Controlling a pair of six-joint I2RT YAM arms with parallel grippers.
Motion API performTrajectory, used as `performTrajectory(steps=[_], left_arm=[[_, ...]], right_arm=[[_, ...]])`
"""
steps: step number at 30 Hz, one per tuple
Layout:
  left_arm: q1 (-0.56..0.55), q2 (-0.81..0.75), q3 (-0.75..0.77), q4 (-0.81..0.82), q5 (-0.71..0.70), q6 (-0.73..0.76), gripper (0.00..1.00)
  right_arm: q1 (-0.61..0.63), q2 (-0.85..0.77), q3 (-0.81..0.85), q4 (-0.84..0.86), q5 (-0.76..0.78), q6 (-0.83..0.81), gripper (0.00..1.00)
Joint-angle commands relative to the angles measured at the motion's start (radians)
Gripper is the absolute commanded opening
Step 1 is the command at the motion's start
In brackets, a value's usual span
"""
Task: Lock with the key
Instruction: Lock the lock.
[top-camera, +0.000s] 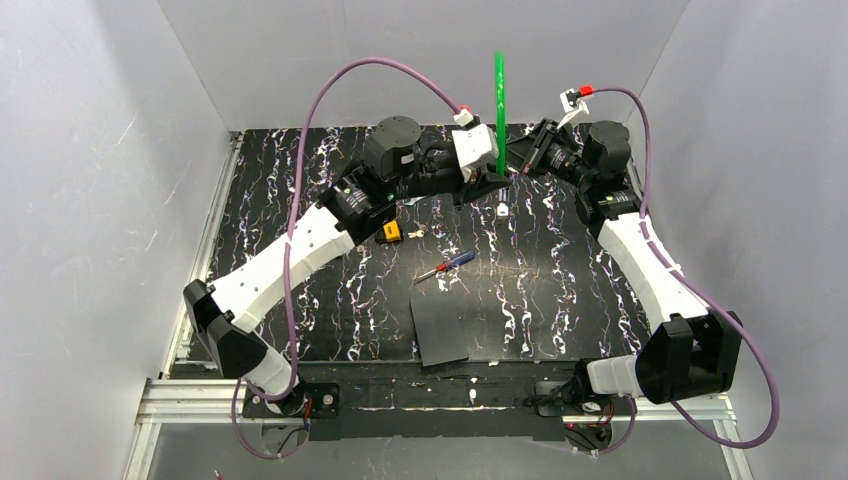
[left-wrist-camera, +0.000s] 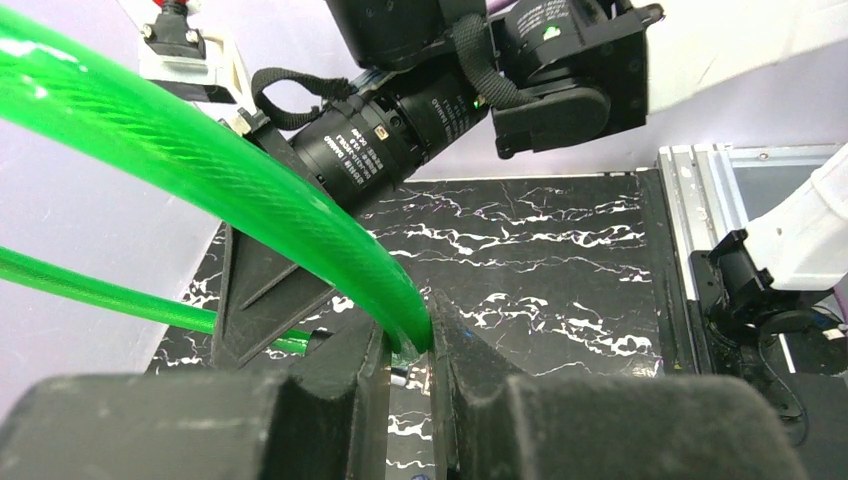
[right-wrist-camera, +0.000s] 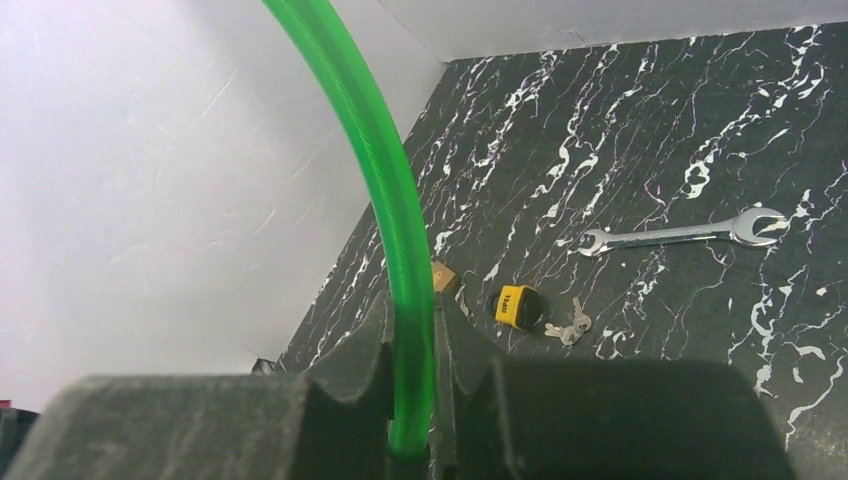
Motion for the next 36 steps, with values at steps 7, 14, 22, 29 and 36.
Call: performTrajectory(steps=[7,14,22,29,36], left_arm=[[-0.006,0.029,0.059,0.025,-0.019,0.037,0.00],[-0.006,0.043,0.069,0.006,-0.037,0.042,0.00],[-0.007,0.037,0.069,-0.057,-0.113,0.101,0.00],[-0.025,0.061,0.079,-0.096,-0.215,0.181,0.00],[-0.056,0.070,0.078,-0.110,-0.253,0.232,0.00]], right_arm=[[0.015,-0.039,0.057,0.008,-0.012,-0.021,0.01],[0.018,-0.041,0.066,-0.015,0.001,-0.042,0.01],[0.021,-0.044,0.098,-0.079,0.033,-0.081,0.01],[0.023,-0.044,0.100,-0.085,0.036,-0.072,0.01],[0.028,-0.042,0.114,-0.168,0.138,-0.117,0.01]])
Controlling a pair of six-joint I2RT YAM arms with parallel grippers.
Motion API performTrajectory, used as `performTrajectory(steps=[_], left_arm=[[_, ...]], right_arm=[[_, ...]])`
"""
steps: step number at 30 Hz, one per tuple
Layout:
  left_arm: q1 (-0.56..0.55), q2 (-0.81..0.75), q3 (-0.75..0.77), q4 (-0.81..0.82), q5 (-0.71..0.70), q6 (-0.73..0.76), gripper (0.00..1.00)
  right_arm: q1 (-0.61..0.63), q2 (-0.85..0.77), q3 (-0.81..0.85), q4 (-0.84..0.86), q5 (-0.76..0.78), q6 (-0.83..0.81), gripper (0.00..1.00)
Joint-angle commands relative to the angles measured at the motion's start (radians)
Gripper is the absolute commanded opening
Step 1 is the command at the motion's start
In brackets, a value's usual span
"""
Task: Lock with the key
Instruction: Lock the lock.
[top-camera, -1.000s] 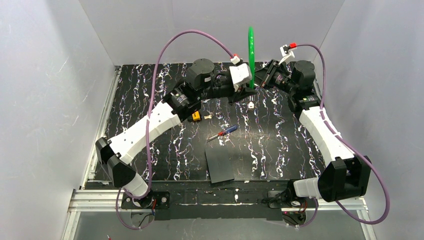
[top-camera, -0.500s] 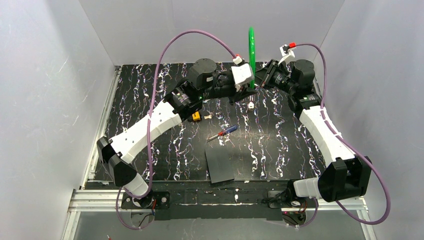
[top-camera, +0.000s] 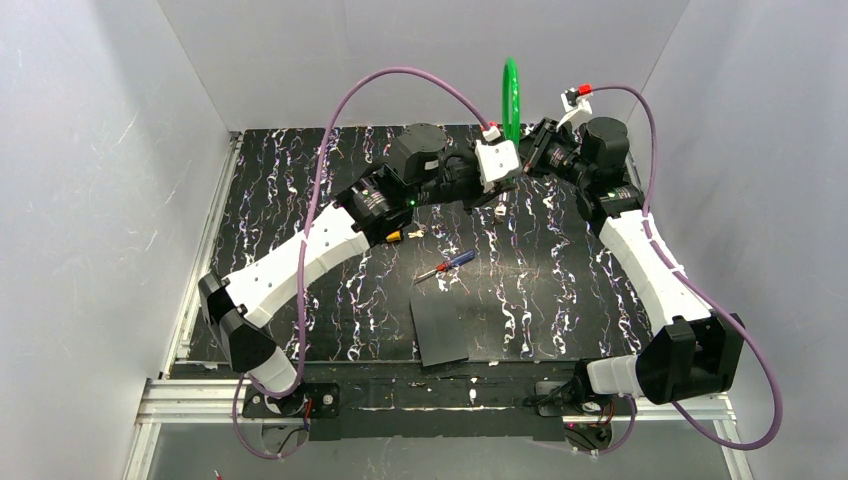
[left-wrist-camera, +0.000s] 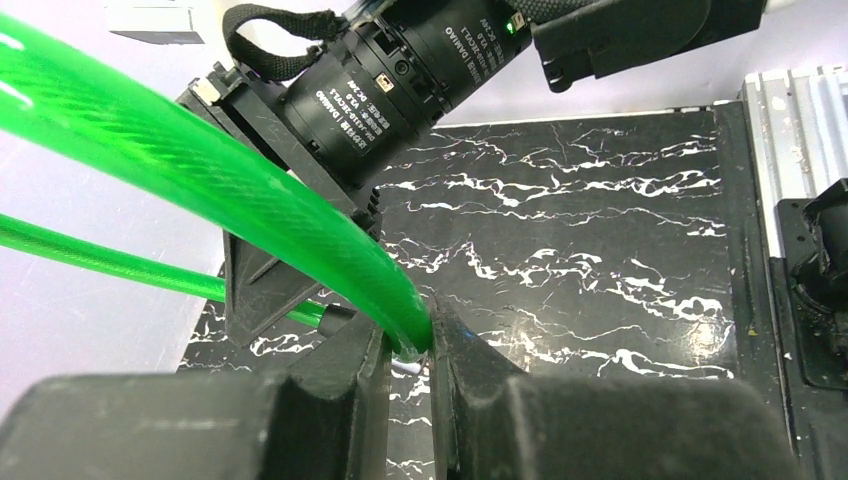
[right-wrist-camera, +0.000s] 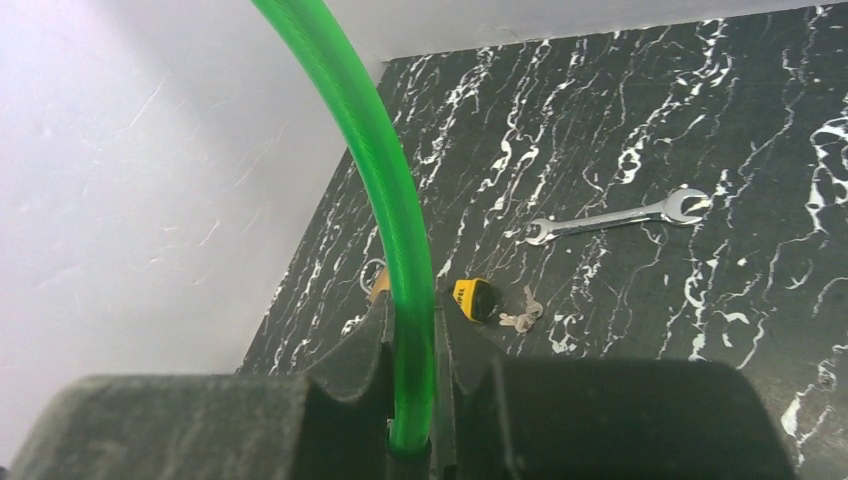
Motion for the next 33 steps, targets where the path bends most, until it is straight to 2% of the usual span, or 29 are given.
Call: performTrajectory(steps=[1,8,16,23,26,29,33], left_arm=[[-0.014,0.006,0.022,-0.011,-0.092,0.098,0.00],[-0.037,0.061,0.028,-0.053,-0.176,0.177,0.00],[-0.037,0.129,0.037,-0.073,-0.273,0.173,0.00],[-0.025,0.029,-0.187,0.127,-0.158,0.221,0.00],[-0.007,0.016,-0.205,0.104,-0.145,0.210,0.00],[0.038,0.028,-0.193,0.063,-0.147,0.131,0.00],[0.100,0.023,-0.178,-0.002,-0.067,0.027,0.00]], right_arm=[[0.017,-0.038,0.066,-0.046,0.052,-0.035,0.01],[0.018,-0.028,0.067,-0.077,0.082,0.022,0.01],[0.019,-0.034,0.060,-0.080,0.065,0.064,0.01],[0.018,-0.038,-0.007,-0.010,0.017,0.132,0.01],[0.017,-0.039,-0.010,0.012,0.003,0.150,0.01],[0.010,-0.039,-0.010,0.027,-0.011,0.171,0.01],[0.004,-0.039,-0.002,0.019,0.003,0.156,0.01]])
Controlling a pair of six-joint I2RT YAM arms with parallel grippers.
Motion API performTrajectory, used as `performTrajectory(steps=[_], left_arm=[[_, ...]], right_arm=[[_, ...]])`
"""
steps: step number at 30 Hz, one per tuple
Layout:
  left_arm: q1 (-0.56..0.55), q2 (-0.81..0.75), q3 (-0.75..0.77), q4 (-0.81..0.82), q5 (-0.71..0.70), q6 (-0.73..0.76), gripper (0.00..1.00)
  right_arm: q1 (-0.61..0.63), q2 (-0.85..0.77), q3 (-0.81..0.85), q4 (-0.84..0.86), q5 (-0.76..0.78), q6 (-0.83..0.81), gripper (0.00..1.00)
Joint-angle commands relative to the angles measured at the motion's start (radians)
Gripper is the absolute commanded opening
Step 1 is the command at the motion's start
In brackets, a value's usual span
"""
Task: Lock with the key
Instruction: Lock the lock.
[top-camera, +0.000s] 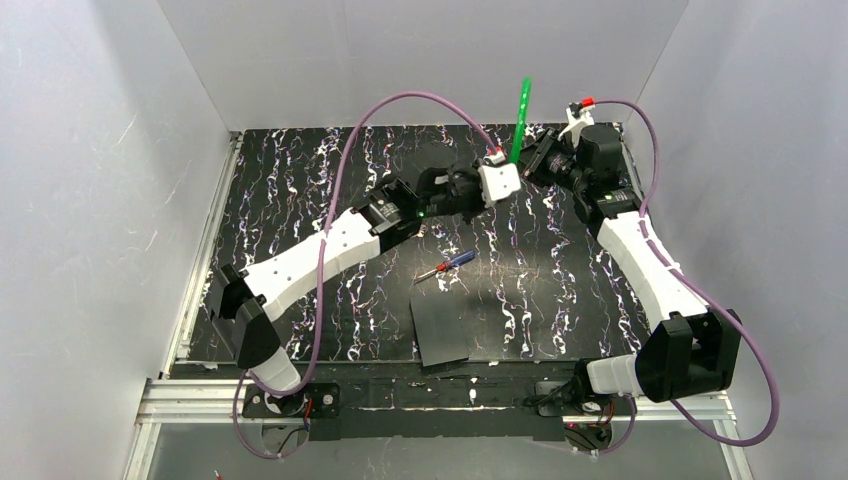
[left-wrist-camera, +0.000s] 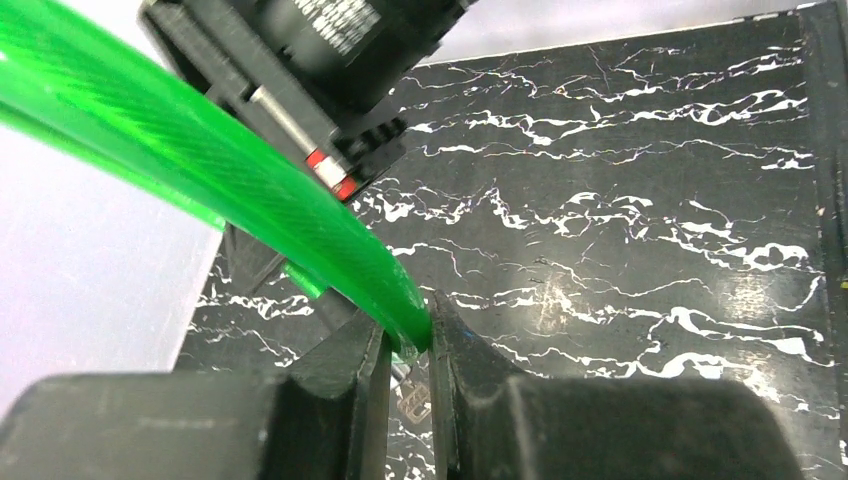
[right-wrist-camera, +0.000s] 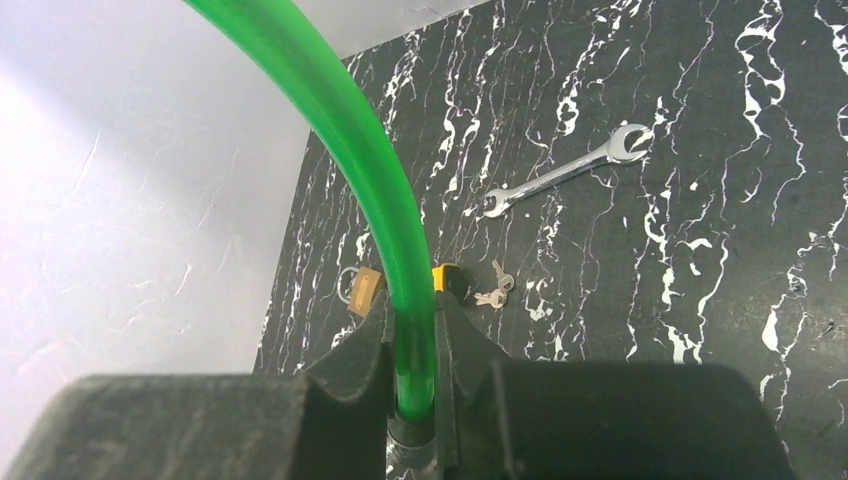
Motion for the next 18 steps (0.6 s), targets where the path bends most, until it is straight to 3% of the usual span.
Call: performTrajectory(steps=[1,6,18], left_arm=[[0.097,-0.022,-0.022,-0.114,0.013,-0.087,0.00],[0.097,-0.108,-0.100,-0.094,0.137,-0.104,0.00],[0.183,-0.084,-0.127,-0.164,0.137,-0.237,0.04]], right_arm=[[0.008,-0.042,0.040,0.089,-0.114,0.063,0.01],[0.002,-0.018,0.039,0.025,-0.045,0.047,0.01],[-0.015,0.001,-0.057,0.093,-0.103,0.205,0.01]])
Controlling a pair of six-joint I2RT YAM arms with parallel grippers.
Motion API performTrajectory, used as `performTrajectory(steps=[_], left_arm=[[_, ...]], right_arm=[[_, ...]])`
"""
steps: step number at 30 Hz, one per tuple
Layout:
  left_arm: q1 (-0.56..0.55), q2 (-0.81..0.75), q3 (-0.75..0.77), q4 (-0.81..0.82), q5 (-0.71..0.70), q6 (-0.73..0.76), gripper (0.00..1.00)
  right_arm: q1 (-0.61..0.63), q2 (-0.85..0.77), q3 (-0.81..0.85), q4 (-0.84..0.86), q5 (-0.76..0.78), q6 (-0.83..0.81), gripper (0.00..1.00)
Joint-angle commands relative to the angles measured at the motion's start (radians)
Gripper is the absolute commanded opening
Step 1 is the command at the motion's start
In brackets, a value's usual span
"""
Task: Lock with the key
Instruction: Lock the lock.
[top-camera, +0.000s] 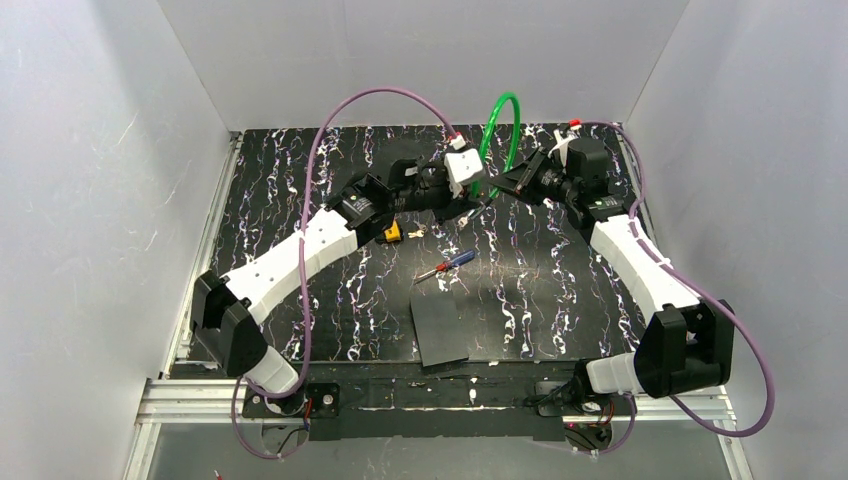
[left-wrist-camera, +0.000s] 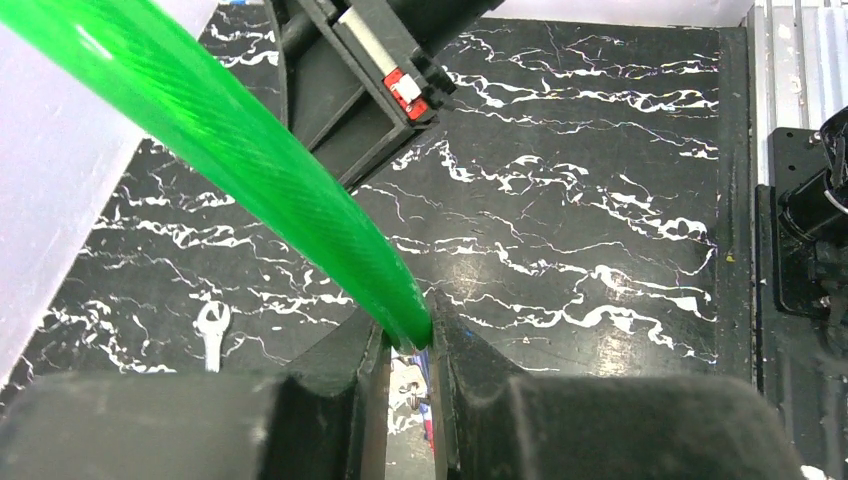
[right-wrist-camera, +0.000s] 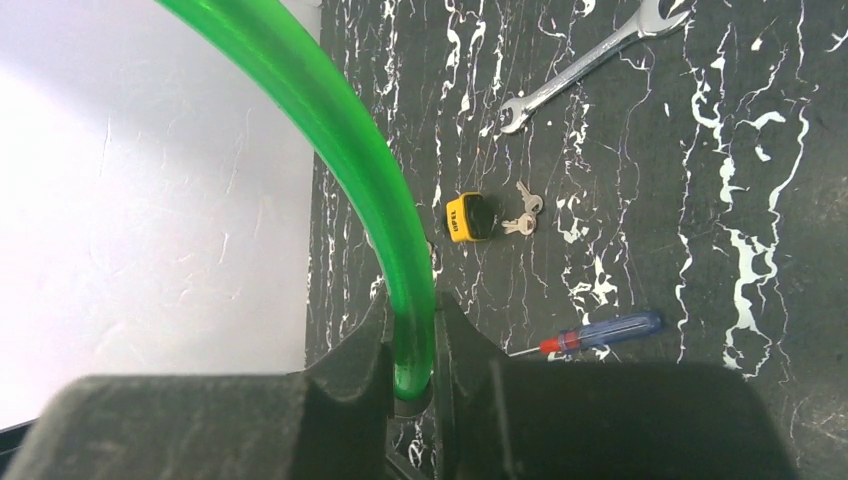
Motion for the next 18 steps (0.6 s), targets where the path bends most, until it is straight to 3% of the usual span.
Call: performTrajectory(steps=[1,6,10,14,18], left_arm=[[0.046,0.008,-0.017,-0.115,-0.039,-0.064,0.05],[0.079,0.058,0.031,-0.127,-0.069,-0.173,0.05],[0.125,0.114,0.094,-0.149,-0.016,-0.273,0.02],[0.123,0.127,0.100,-0.129,0.049,-0.284,0.02],[0.098,0.099,0.048,-0.121,0.071,-0.184,0.03]], right_arm=[[-0.020,-0.018,0.019,0.130,-0.052,0.080,0.01],[-0.020,-0.020,-0.017,0.201,-0.097,0.131,0.01],[-0.020,-0.023,-0.049,0.275,-0.138,0.163,0.01],[-0.020,-0.020,-0.060,0.319,-0.156,0.193,0.01],[-0.024,-0.019,-0.053,0.323,-0.146,0.201,0.01]])
